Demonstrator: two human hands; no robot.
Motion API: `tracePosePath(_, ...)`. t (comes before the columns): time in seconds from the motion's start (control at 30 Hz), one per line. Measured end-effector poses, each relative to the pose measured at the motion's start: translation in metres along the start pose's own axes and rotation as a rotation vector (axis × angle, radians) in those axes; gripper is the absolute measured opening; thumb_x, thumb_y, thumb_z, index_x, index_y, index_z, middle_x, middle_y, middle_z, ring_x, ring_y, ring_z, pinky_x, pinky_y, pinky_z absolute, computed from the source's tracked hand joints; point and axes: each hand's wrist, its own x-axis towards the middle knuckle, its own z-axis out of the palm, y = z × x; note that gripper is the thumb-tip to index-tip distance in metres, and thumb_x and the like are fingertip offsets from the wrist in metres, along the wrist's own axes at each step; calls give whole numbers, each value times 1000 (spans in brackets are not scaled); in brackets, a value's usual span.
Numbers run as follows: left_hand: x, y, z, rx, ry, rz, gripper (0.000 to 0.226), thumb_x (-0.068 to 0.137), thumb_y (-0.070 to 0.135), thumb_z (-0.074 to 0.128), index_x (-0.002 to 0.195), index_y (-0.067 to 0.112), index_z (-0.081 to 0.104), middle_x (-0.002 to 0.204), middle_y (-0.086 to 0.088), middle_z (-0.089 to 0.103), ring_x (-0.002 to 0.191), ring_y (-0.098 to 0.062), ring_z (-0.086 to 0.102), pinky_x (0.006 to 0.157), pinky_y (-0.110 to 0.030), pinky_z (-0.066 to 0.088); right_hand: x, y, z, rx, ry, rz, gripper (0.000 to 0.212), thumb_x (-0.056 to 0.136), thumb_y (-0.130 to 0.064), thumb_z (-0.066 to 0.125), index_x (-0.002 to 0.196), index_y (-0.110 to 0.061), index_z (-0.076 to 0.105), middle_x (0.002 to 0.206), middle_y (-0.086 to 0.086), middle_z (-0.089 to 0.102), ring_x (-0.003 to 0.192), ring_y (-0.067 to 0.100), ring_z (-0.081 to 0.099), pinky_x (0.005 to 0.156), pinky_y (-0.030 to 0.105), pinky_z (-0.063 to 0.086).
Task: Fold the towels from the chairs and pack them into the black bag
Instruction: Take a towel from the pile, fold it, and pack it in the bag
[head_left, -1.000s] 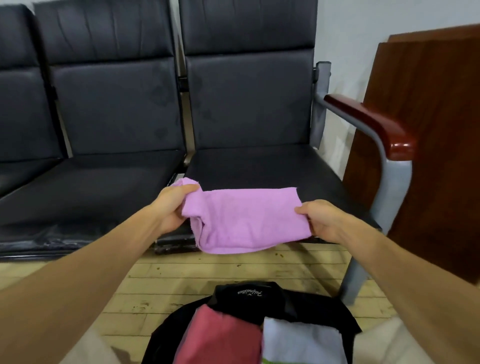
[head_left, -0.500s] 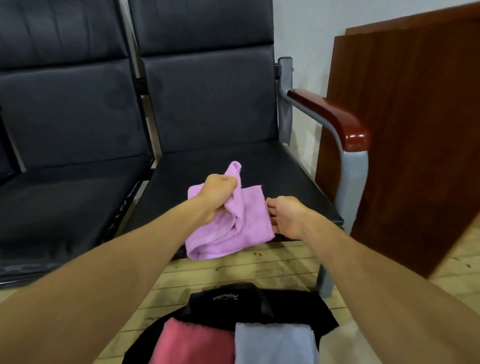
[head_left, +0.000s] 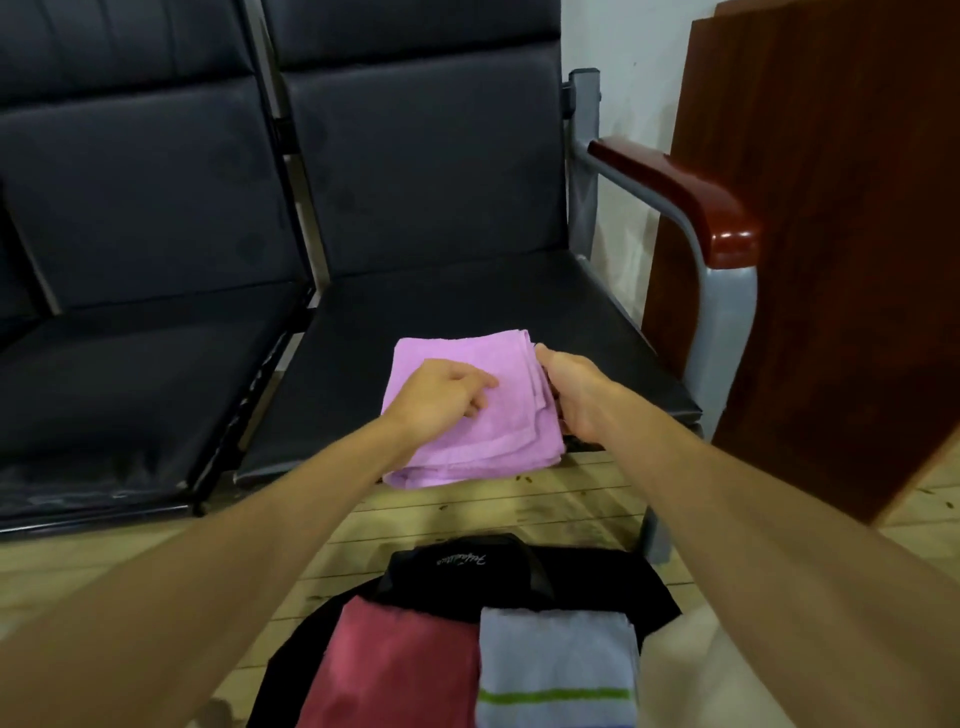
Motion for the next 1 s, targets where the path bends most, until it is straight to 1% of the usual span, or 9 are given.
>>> tracePosePath(0.07, -10, -13, -15, 176, 95, 83, 28, 94, 12, 48, 105, 22, 72, 103, 16, 63, 101, -3, 56, 94, -22, 44, 0, 0, 4, -37, 26, -18, 45, 90, -52, 55, 110, -13, 66, 104, 10, 70, 96, 30, 66, 93, 44, 53)
tracePosePath(0.23, -38, -41, -42, 111, 92, 51, 32, 95, 8, 48, 117, 19, 67, 120, 11, 55, 114, -6, 48, 97, -19, 37, -10, 3, 16, -159, -9, -83, 38, 90, -35, 62, 115, -8, 56, 111, 10, 66, 98, 26, 64, 91, 40, 52)
tracePosePath(0.37, -58, -57, -48, -287, 312, -61, 27, 88, 2, 53, 88, 16, 76, 103, 5, 70, 99, -8, 60, 78, -16, 46, -28, 2, 31, -223, -34, -119, 18, 89, -26, 56, 101, -14, 55, 113, 18, 64, 91, 27, 64, 86, 37, 51)
tracePosePath(0.43, -61, -55, -52, -509, 372, -137, 24, 83, -2, 56, 83, 11, 75, 95, -3, 73, 95, -13, 65, 84, -23, 50, -38, -1, 39, -225, -35, -141, 15, 90, -22, 53, 102, -13, 55, 110, 15, 62, 82, 23, 59, 73, 32, 48)
tracePosePath(0.53, -59, -52, -60, -544, 446, -190, 33, 82, -6, 46, 80, 11, 74, 87, -6, 74, 89, -19, 69, 90, -32, 53, -49, -3, 47, -259, -24, -234, 17, 93, -18, 50, 111, -18, 48, 102, 7, 60, 81, 16, 58, 64, 28, 47)
tracePosePath(0.67, -65, -53, -65, -527, 461, -204, 35, 86, -3, 41, 86, 13, 72, 87, -6, 73, 86, -19, 69, 89, -33, 54, -73, 1, 51, -138, -99, -335, 18, 94, -16, 49, 95, -32, 56, 97, 3, 68, 88, 21, 67, 74, 35, 56)
tracePosePath(0.8, -78, -62, -74, -515, 537, -164, 31, 94, 4, 40, 107, 11, 66, 93, -5, 69, 90, -17, 67, 85, -28, 53, -97, 8, 58, -16, -206, -397, 15, 97, -23, 54, 105, -30, 64, 98, -2, 74, 89, 15, 72, 75, 33, 57)
tracePosePath(0.9, -87, -66, -67, -602, 455, -232, 22, 98, 12, 42, 113, 11, 57, 102, -5, 65, 95, -17, 63, 84, -27, 50, -110, 17, 62, 114, -297, -353, 16, 96, -26, 56, 110, -26, 65, 100, 1, 74, 95, 19, 71, 79, 38, 57)
tracePosePath(1.0, -101, -68, -57, -751, 276, -320, 22, 99, 27, 46, 98, 12, 62, 96, -3, 68, 91, -18, 63, 80, -29, 50, -120, 30, 62, 309, -394, -252, 26, 95, -25, 57, 118, -16, 64, 109, 10, 71, 103, 28, 69, 81, 42, 56)
